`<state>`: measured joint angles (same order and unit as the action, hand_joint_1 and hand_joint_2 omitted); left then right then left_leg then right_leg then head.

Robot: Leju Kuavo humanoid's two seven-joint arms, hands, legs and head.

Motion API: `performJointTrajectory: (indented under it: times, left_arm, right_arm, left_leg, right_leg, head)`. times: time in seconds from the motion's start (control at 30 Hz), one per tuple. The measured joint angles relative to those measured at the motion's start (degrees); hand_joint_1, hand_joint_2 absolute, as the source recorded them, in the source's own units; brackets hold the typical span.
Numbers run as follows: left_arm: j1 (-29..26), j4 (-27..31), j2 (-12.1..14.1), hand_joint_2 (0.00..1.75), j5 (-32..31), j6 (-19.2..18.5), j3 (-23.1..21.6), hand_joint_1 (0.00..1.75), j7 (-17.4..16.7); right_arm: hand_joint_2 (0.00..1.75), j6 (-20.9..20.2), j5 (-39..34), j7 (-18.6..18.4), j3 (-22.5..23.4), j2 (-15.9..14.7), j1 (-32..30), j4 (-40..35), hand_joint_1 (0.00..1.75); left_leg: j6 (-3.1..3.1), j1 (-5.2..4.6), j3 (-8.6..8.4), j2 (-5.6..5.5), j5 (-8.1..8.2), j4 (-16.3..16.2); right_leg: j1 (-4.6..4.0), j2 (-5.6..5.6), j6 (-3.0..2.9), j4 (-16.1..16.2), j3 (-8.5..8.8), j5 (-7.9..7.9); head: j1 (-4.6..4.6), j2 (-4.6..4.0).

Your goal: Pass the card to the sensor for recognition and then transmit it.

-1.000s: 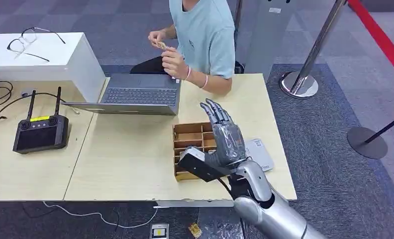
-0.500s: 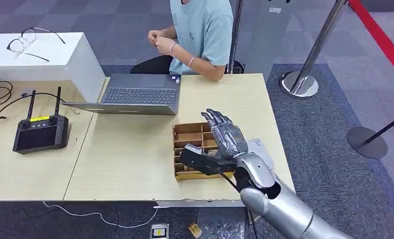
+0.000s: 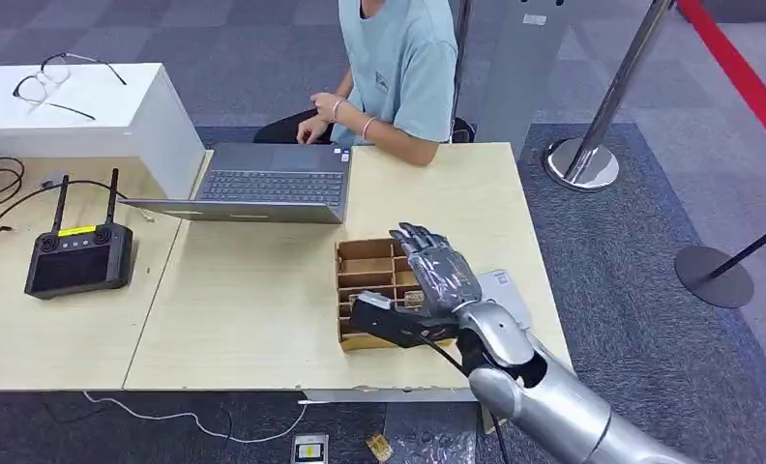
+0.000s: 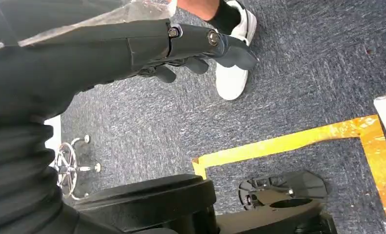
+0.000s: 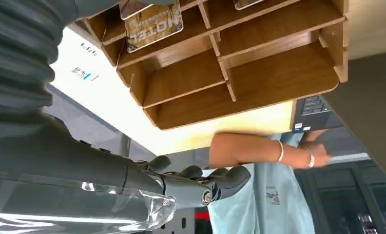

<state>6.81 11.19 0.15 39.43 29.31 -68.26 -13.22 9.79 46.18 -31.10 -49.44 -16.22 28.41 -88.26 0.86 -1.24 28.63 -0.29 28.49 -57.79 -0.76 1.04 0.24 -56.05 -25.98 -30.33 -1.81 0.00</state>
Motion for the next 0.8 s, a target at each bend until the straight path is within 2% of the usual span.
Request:
performJointTrajectory:
  times: [0.23,0.27,0.3,0.33,0.37,0.53,0.8]
  left_arm:
    - [0.0,0.0,0.0,1.75,0.02,0.0,0.0,0.0,0.02]
    - [0.0,0.0,0.0,1.75,0.02,0.0,0.0,0.0,0.0]
    - [0.0,0.0,0.0,1.75,0.02,0.02,0.0,0.0,0.0]
    - [0.0,0.0,0.0,1.75,0.11,0.02,0.0,0.0,-0.09]
    - [-0.01,0.0,-0.02,1.75,0.09,0.02,0.0,0.0,-0.26]
    - [-0.01,0.0,-0.02,1.75,0.0,0.02,0.0,0.0,-0.09]
    - [-0.01,0.0,-0.02,1.75,0.0,0.09,0.0,0.0,0.02]
  right_arm:
    - [1.75,0.09,0.0,0.0,-0.18,-0.07,0.01,0.0,0.07]
    - [1.75,0.18,0.02,0.02,-0.22,-0.07,0.01,0.0,0.1]
    - [1.75,0.88,0.11,0.13,-0.24,-0.09,0.01,0.0,0.23]
    - [1.75,3.47,0.35,0.7,-0.24,-0.24,-0.01,0.0,0.37]
    - [1.75,4.75,0.57,0.92,-0.2,-0.42,-0.08,0.0,0.42]
    - [1.75,6.12,0.66,1.16,-0.15,-0.68,-0.57,0.13,0.35]
    - [1.75,6.23,0.66,1.25,-0.15,-0.96,-1.27,0.59,0.35]
  left_leg:
    - [0.0,0.0,0.0,0.0,0.0,0.0]
    - [0.0,0.0,0.0,0.0,0.0,0.0]
    - [0.0,0.0,0.01,0.0,0.0,0.0]
    - [0.0,0.0,0.0,0.0,0.0,0.0]
    - [0.0,0.0,0.01,0.0,0.0,0.0]
    - [0.0,0.0,0.0,0.0,0.0,-0.01]
    - [0.0,0.0,-0.01,0.0,0.0,0.0]
  right_leg:
    - [0.0,0.0,0.0,0.0,0.0,0.0]
    - [0.0,0.0,0.0,0.0,0.0,0.0]
    - [0.0,0.0,0.0,0.0,0.0,0.0]
    - [0.0,0.0,0.0,0.0,0.0,0.0]
    - [0.0,0.0,0.0,0.0,0.0,0.0]
    - [0.0,0.0,0.0,0.0,-0.01,0.0]
    - [0.0,0.0,0.0,0.0,-0.01,0.0]
  head:
    - [0.0,0.0]
    - [0.0,0.0]
    - [0.0,0.0]
    - [0.0,0.0]
    - [0.0,0.0]
    - [0.0,0.0]
    - [0.0,0.0]
